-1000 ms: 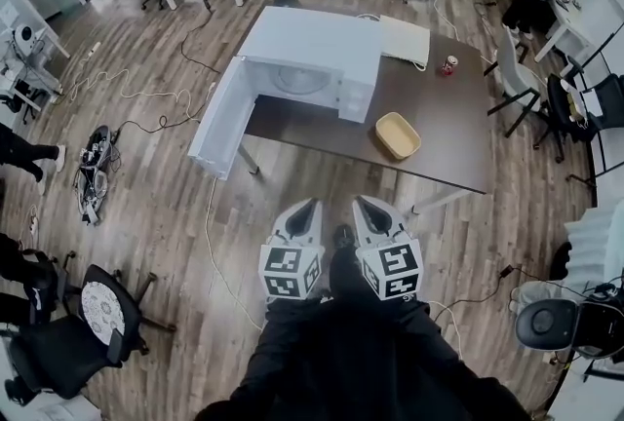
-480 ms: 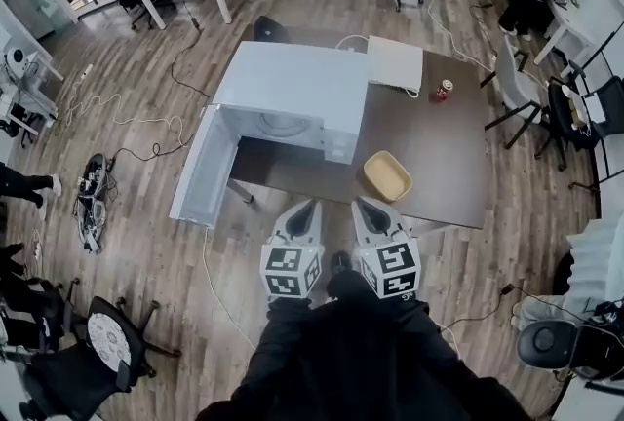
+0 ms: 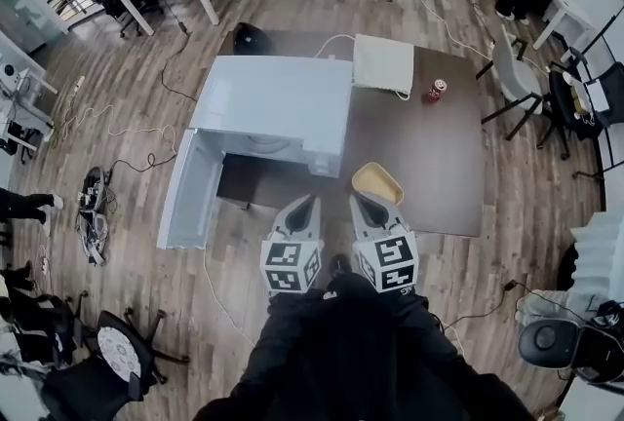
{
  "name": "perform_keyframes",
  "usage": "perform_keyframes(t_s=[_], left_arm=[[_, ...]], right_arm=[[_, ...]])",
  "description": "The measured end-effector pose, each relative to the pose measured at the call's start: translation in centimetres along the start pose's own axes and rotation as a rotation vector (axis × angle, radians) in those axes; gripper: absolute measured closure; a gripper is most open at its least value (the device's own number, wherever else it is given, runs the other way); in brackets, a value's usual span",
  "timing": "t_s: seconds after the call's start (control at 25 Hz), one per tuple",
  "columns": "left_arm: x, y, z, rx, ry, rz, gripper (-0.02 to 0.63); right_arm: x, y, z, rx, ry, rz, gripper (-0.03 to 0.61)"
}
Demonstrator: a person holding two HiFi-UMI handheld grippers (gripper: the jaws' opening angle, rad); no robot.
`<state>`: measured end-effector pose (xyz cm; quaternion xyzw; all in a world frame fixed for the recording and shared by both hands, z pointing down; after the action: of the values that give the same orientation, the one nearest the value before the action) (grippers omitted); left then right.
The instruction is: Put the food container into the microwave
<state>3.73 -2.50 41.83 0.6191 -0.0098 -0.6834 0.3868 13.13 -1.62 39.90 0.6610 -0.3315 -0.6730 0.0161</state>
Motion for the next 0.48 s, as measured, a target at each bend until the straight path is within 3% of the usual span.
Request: perform_keyframes(t_s=[0.48], left_arm=[[-2.4, 3.8, -0.1, -0.029, 0.000, 0.069, 0.578]], right_arm=[[-3.5, 0.4, -4.1, -0.097, 0.070, 0.057, 0.554]])
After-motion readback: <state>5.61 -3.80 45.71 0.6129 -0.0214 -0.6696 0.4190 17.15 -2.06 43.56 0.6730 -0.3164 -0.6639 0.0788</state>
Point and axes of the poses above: the fingertips, and each gripper's own axes: y forward along the fingers, z to its left, x out of its top, the point moved 2 cm from there along -y, backward along the fingers, and after that the axes turned 7 degrees about z, right-handed, at the moved point
